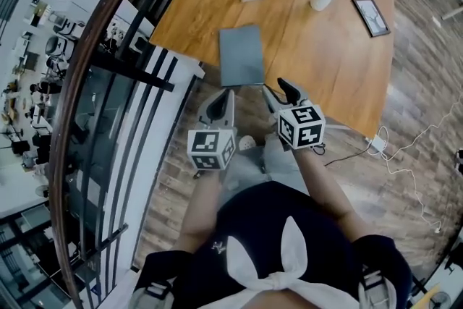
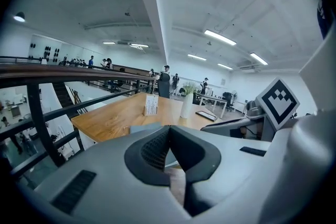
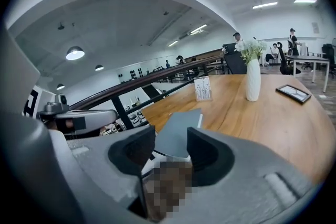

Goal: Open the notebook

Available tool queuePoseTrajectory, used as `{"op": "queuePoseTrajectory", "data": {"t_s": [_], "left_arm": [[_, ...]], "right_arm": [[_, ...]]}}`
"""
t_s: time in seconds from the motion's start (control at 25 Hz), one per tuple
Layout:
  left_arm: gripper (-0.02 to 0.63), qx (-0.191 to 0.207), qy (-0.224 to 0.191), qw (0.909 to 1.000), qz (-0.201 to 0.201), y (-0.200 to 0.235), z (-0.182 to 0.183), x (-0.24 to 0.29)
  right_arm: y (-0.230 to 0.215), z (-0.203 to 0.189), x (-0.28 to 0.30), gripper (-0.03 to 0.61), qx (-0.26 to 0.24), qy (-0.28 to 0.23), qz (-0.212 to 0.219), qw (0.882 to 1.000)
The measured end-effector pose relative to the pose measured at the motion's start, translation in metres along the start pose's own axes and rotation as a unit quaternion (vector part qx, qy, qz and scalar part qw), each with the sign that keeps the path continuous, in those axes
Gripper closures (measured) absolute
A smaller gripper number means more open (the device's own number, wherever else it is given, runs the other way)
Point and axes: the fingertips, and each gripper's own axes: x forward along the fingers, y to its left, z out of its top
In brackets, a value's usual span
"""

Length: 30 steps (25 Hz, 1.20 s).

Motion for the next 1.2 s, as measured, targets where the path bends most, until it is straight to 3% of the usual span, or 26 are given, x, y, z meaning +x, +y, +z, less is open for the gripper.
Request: {"op": "queuePoseTrajectory", "data": {"t_s": [0.6,1.2], "left_arm": [[0.597,0.014,0.037,0.9992,-0.008,0.018,-0.006,0.042],[0.597,0.012,0.068,0.9976,0.005,0.041,-0.003,0.098]], "right_arm": [[-0.028,-0.008,0.057,0.390,0.021,0.047,-0.018,0.998],[-0.073,-0.022,0.128,0.390,0.045,0.114,-0.008,0.992]]}}
